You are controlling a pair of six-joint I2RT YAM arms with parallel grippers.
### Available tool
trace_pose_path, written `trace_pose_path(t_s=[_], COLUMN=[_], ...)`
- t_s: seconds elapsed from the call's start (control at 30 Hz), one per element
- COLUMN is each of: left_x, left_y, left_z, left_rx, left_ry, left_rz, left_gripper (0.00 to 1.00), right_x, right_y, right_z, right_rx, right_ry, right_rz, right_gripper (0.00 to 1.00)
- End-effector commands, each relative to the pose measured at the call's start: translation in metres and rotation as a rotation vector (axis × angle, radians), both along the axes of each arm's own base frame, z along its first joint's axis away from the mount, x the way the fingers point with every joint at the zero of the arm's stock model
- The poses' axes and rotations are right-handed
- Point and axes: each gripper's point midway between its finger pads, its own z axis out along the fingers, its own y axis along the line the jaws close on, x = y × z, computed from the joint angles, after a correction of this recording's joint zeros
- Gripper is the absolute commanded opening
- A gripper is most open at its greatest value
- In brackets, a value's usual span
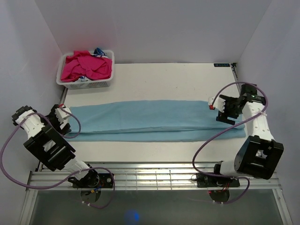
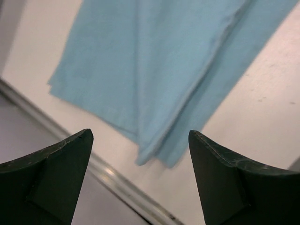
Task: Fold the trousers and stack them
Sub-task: Fold the trousers
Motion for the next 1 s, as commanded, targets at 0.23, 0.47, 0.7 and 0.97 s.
trace_pose_path(t_s=[0.23, 0.47, 0.7, 0.97], left_x=[-0.028, -0.025, -0.019, -0.019], left_y=[-0.056, -0.069, -0.078, -0.073], left_z=[-0.037, -0.04, -0.038, -0.051], left_rx=[-0.035, 0.015, 0.01, 0.001], left_ry=[0.136, 0.151, 0.165, 0.218], left_rz=[-0.137, -0.264, -0.295, -0.272], left_gripper=[0.84, 0.78, 0.8, 0.78], right_x=[-0.008, 0.002, -0.011, -0.033], right_y=[0.16, 0.224, 0.244, 0.246], right_z=[-0.052, -0.066, -0.077, -0.086], right_rx=[0.109, 0.124, 0.093, 0.046], right_ry=[0.192, 0.315, 0.428, 0.497], right_rz=[0.128, 0.211, 0.272, 0.305], right_gripper=[0.66, 0.59, 0.58, 0.61])
